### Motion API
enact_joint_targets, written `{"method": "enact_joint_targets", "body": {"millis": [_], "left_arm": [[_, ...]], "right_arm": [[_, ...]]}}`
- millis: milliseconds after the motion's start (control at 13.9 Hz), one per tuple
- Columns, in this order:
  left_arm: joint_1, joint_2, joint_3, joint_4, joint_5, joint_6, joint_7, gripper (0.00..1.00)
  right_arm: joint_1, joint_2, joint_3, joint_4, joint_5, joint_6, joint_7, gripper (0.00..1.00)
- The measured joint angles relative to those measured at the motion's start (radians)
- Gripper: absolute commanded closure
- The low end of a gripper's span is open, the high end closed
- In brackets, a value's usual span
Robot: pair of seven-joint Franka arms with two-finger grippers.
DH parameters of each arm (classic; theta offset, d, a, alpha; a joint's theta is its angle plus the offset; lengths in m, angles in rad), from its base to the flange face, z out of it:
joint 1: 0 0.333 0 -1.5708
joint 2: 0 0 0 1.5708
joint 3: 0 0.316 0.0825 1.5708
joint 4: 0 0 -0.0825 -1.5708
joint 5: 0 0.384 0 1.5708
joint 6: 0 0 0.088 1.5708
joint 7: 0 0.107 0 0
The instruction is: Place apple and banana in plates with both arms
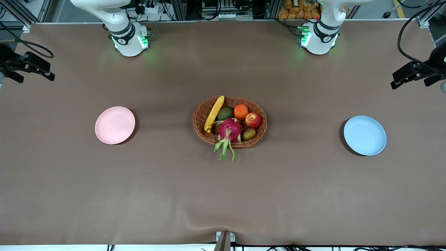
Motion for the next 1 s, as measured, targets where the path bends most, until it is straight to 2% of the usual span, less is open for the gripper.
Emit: {"method": "enact_joint_targets", "body": {"millis": [717,1004], "left_arm": [[-0.003,0.004,-0.003,-0.003,-0.027,-0.016,0.001,0.0],[-0.047,0.061,-0.024,-0.014,-0.032,-0.017,0.011,0.0]], "right_arm": [[0.0,0.0,-0.001,0.0,0.0,-0.002,0.0,0.0],[0.0,0.0,0.0,0.001,0.0,-0.002,0.0,0.0]]}}
